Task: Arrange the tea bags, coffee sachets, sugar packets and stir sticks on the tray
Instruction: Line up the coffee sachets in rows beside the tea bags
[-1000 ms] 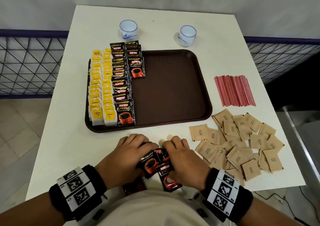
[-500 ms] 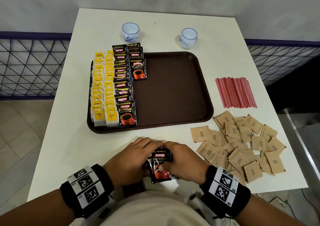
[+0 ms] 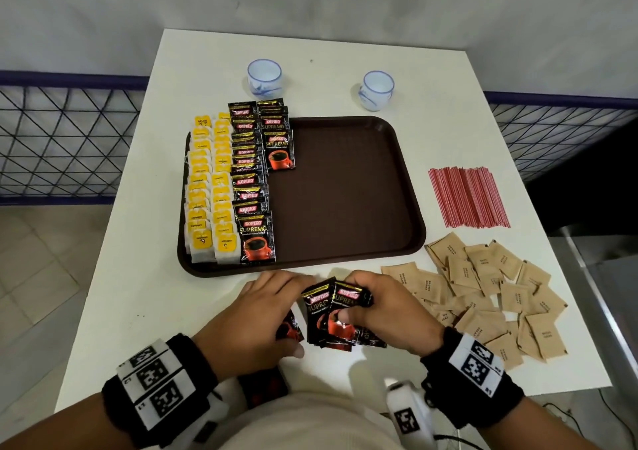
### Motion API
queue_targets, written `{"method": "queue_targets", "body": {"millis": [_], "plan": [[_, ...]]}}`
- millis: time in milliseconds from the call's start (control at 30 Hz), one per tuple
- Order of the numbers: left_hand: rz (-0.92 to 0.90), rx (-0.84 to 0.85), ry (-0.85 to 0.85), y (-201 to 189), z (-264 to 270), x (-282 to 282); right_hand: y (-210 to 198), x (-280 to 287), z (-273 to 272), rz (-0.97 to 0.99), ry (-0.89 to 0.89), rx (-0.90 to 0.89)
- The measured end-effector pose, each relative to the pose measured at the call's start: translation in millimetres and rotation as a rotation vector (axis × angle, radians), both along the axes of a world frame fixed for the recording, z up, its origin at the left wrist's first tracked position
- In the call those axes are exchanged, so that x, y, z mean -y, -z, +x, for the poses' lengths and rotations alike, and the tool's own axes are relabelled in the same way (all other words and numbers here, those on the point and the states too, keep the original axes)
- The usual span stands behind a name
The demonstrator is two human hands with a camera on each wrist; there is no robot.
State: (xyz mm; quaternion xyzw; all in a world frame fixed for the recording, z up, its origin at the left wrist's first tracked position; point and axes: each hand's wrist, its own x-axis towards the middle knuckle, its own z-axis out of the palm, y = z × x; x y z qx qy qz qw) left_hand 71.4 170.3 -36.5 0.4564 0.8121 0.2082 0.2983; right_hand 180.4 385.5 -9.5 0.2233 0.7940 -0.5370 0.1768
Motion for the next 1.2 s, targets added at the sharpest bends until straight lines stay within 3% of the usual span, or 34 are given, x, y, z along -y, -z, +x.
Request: {"method": "queue_targets", "body": {"millis": [133,333,400,567,667,800,967,1200], "plan": [[0.122,0.141,-0.165,-19,-8,-4,-11,-14,-7,-0.157,0.163,-0.057],[0.305,0.832,-0.367,-41,-18,-24,-19,-1,-39,-0.328,0.231,-0.126],[0.327,0.956,-0.484,-45,-21,-29,-18,8,-49,-0.316,0.223,-0.104],[0.367,0.953,-0.600,-41,-40,-25,-15,11,-68,-0.321,0.350,-0.128],[0.384,0.933,-0.568,-39,-50,-21,-18,10,-78,-0.368,0.441,-0.134],[0.391,0.846,-0.604,-37,-62,-24,-17,6,-93,-0.387,0.435,-0.156],[0.457,0.867,-0.726,-38,-83,-27,-14,-5,-114,-0.507,0.410,-0.185],[0.439,0.884,-0.758,-29,-104,-23,-11,-13,-150,-0.408,0.430,-0.159]]}}
